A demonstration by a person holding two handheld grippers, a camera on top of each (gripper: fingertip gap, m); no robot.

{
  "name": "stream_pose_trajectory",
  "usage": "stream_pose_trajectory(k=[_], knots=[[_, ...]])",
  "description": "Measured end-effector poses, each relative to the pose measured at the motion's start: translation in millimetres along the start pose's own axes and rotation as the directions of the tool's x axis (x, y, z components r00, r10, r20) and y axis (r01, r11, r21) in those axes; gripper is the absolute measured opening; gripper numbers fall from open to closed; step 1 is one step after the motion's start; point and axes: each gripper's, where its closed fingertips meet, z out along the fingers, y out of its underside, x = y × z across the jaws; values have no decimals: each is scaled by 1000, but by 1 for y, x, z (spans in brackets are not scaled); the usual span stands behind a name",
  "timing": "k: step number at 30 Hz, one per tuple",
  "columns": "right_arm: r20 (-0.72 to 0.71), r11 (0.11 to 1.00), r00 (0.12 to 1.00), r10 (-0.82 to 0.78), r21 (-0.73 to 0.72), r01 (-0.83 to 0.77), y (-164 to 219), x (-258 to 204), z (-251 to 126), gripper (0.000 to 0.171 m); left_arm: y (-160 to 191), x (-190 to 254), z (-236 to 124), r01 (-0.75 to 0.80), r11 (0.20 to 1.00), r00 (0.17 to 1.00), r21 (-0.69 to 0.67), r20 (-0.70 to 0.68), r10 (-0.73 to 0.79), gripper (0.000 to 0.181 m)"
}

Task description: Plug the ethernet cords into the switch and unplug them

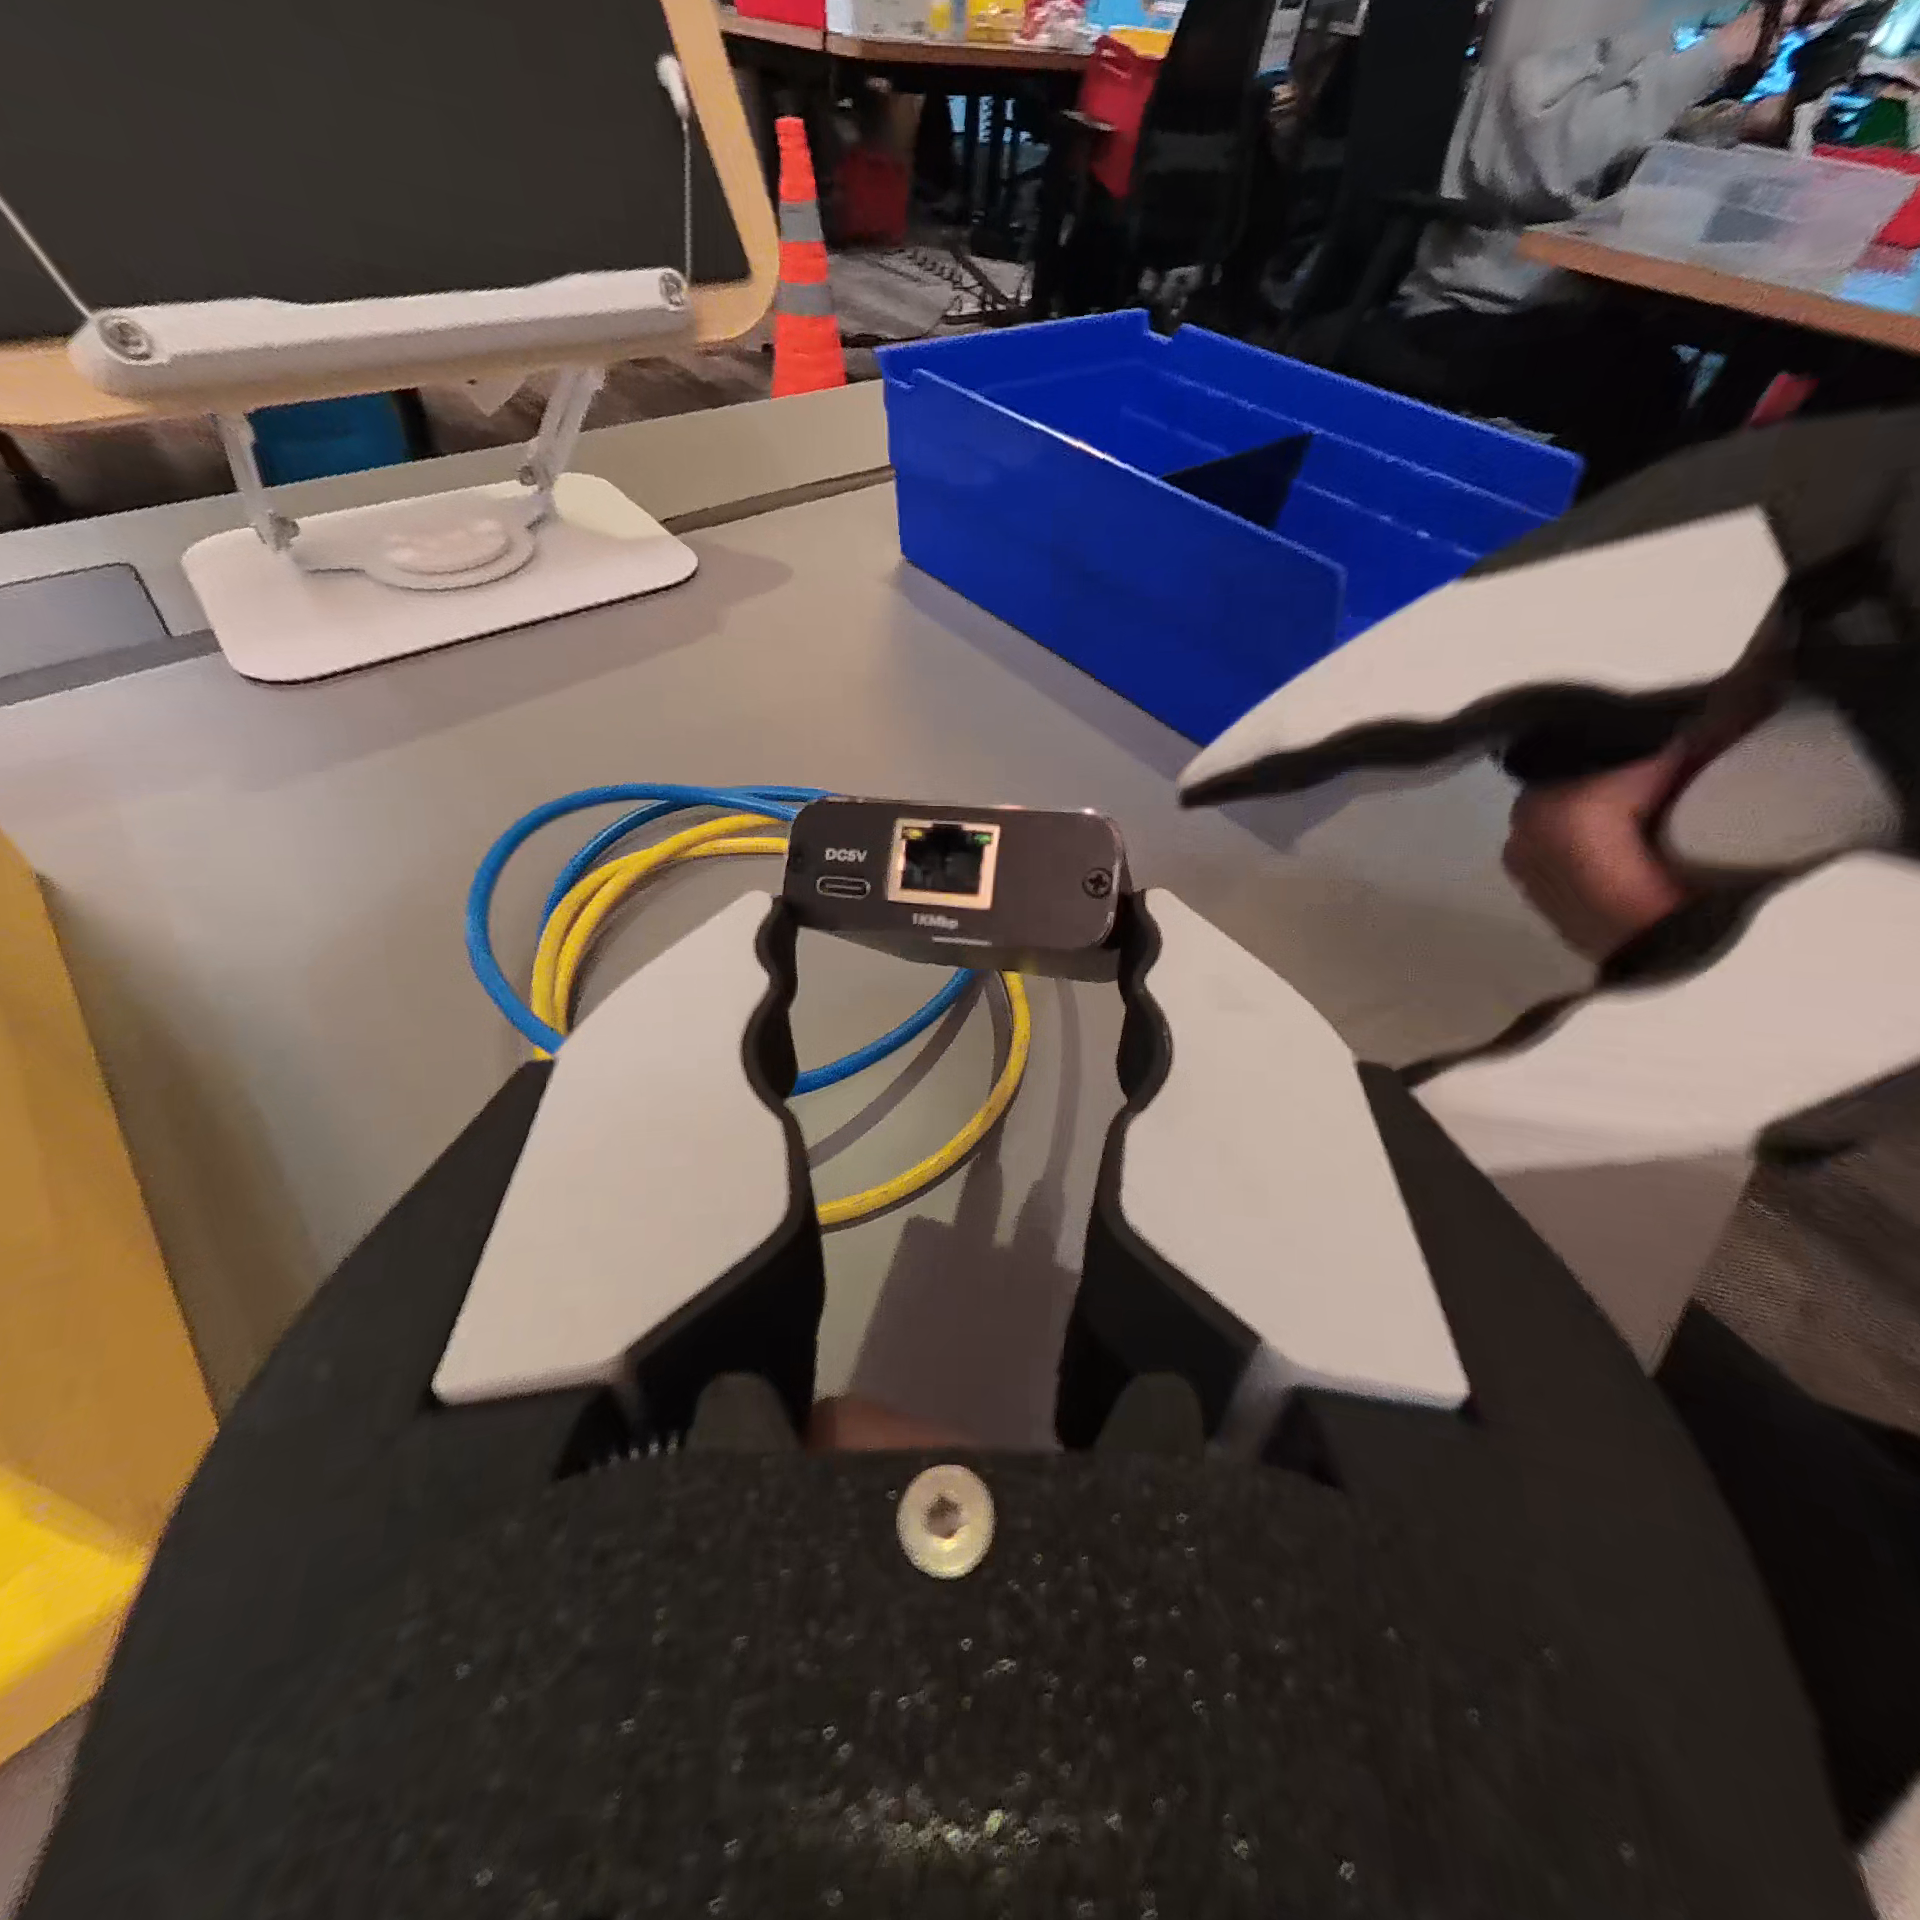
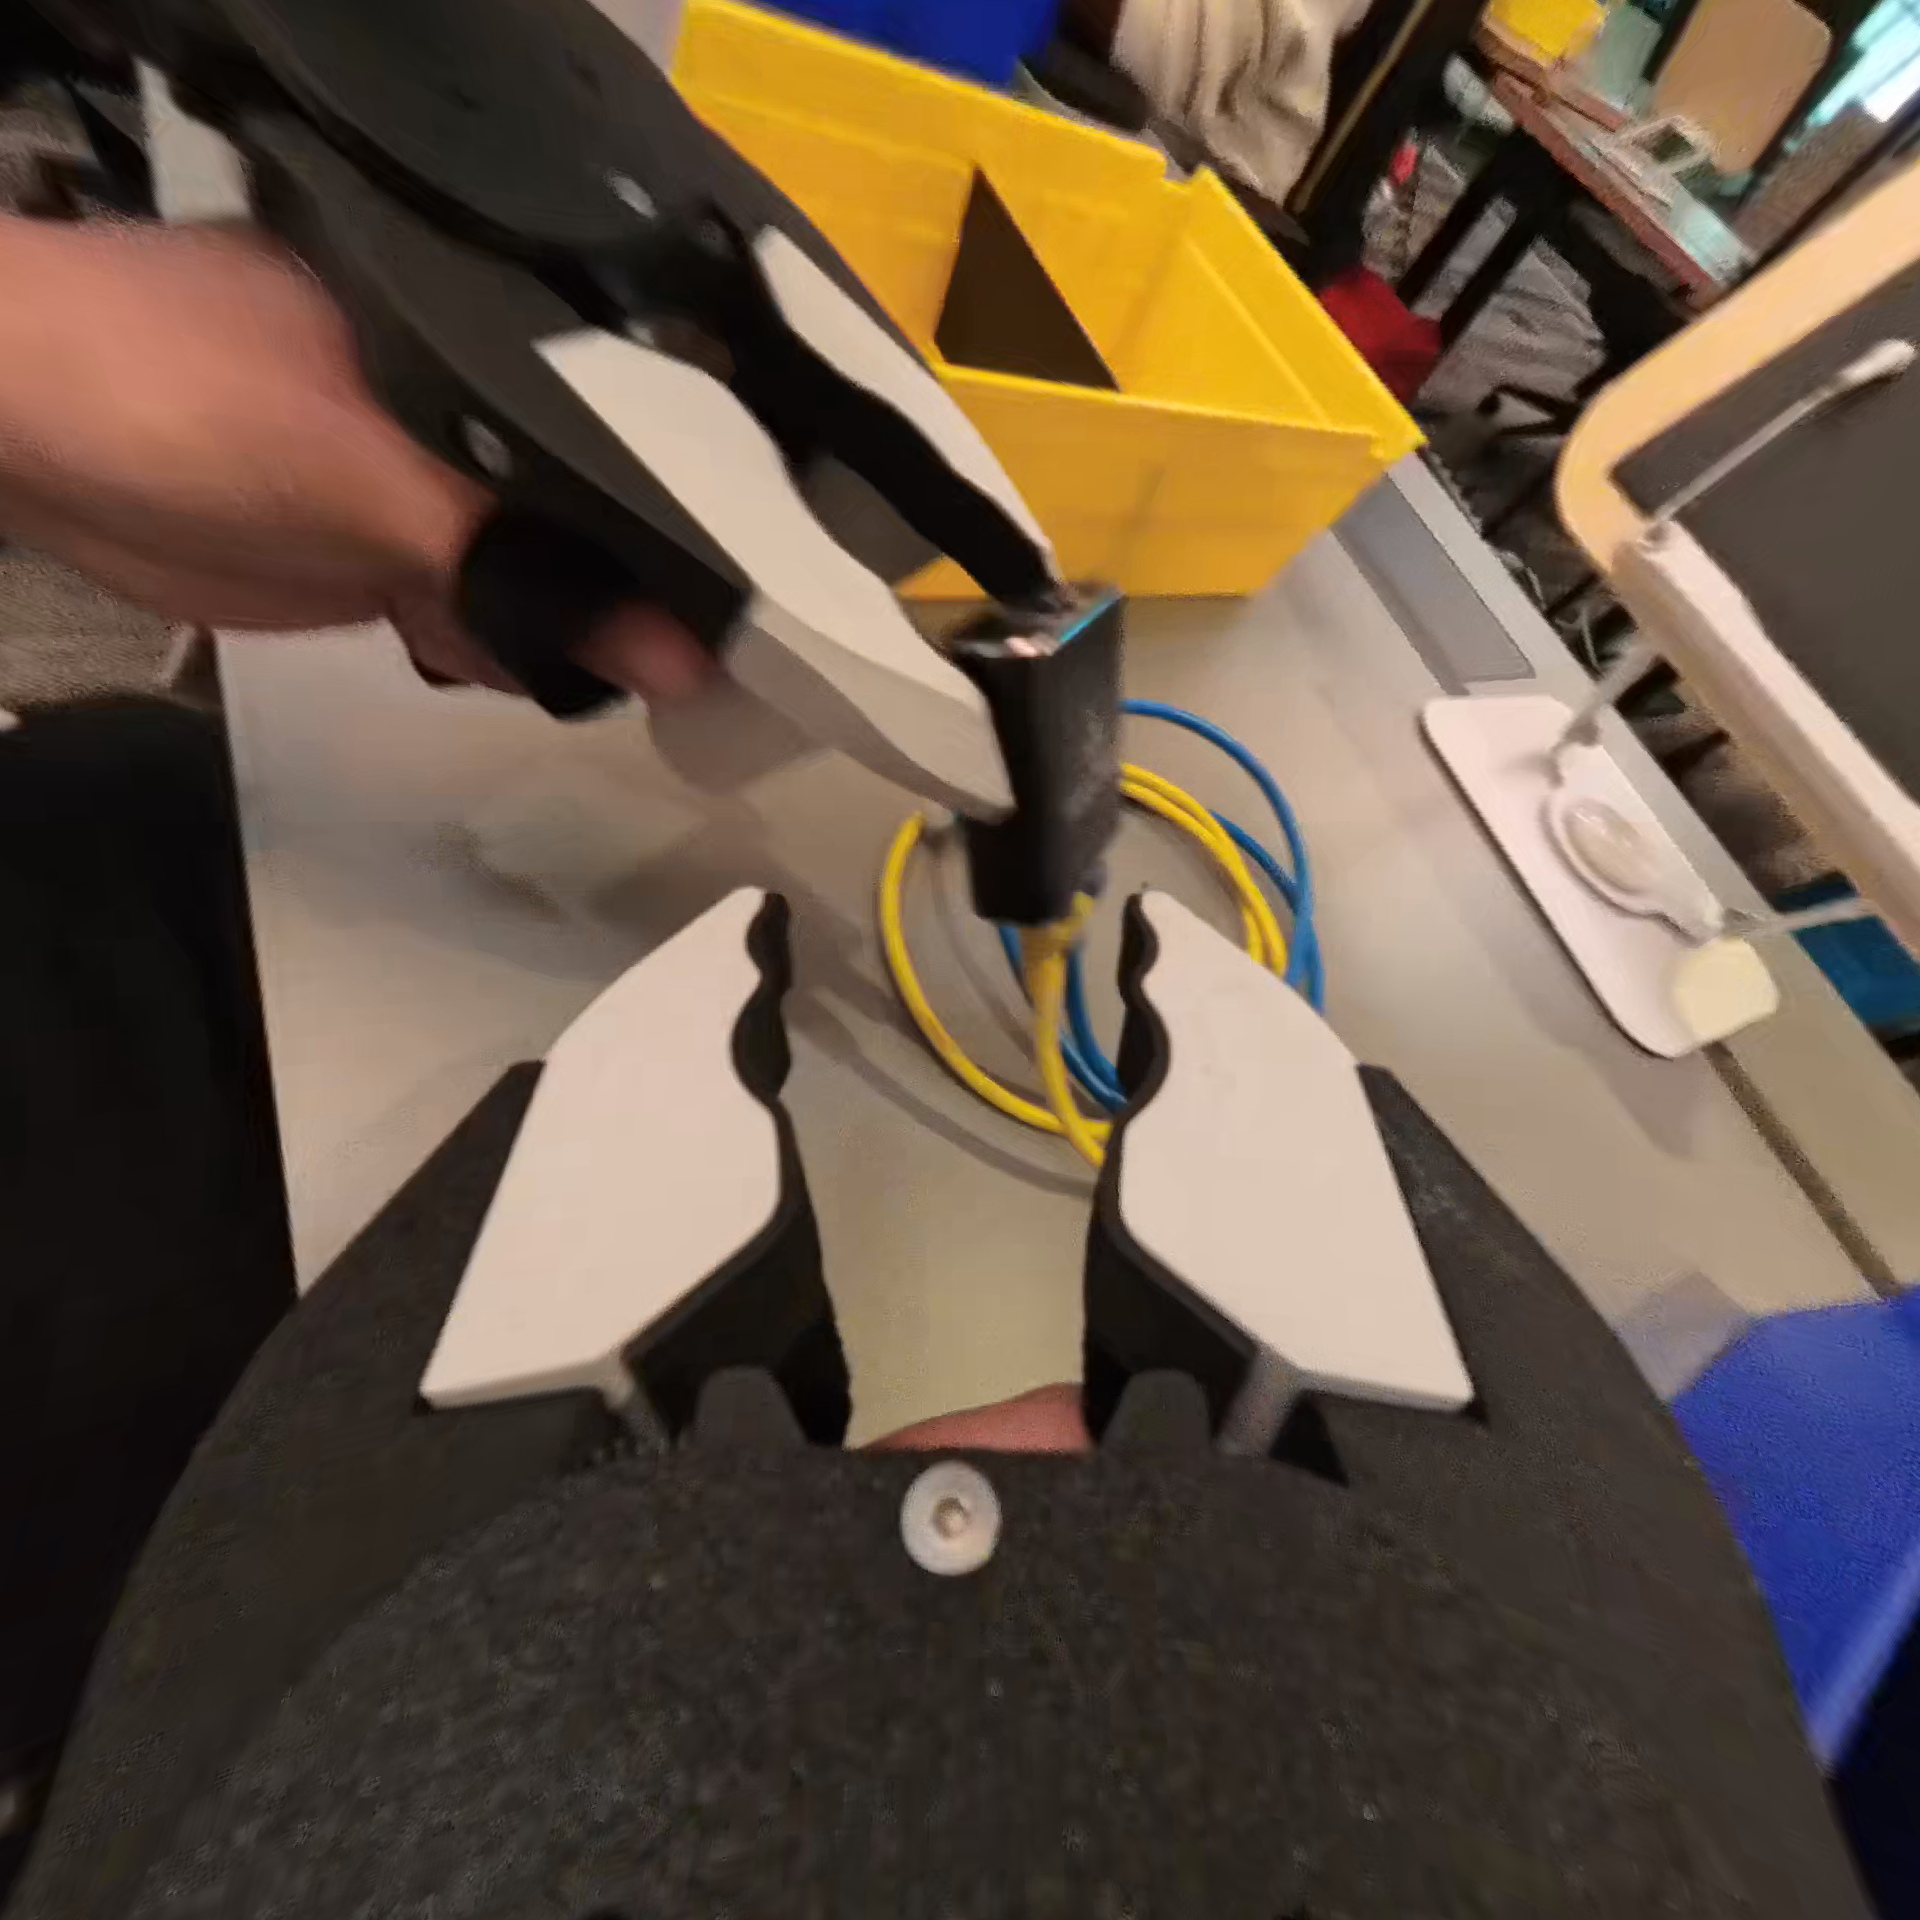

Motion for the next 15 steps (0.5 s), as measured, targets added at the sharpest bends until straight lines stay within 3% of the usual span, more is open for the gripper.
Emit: stream_pose_trajectory(k=[4,8,11,15], knots=[[-234,998,971,-45,-49,34,10,18,29,53,5,12,8,-17,1000,1000,-12,-18,17,60],[-229,997,973,-34,-69,18,18,15,35,30,11,20,7,27,999,996,-21,-89,-29,58],[-228,995,972,-51,-93,31,27,19,31,26,10,33,1,67,998,972,4,-226,-64,51],[-218,992,973,-70,-113,46,35,20,31,26,14,34,2,87,996,960,2,-267,-83,42]])
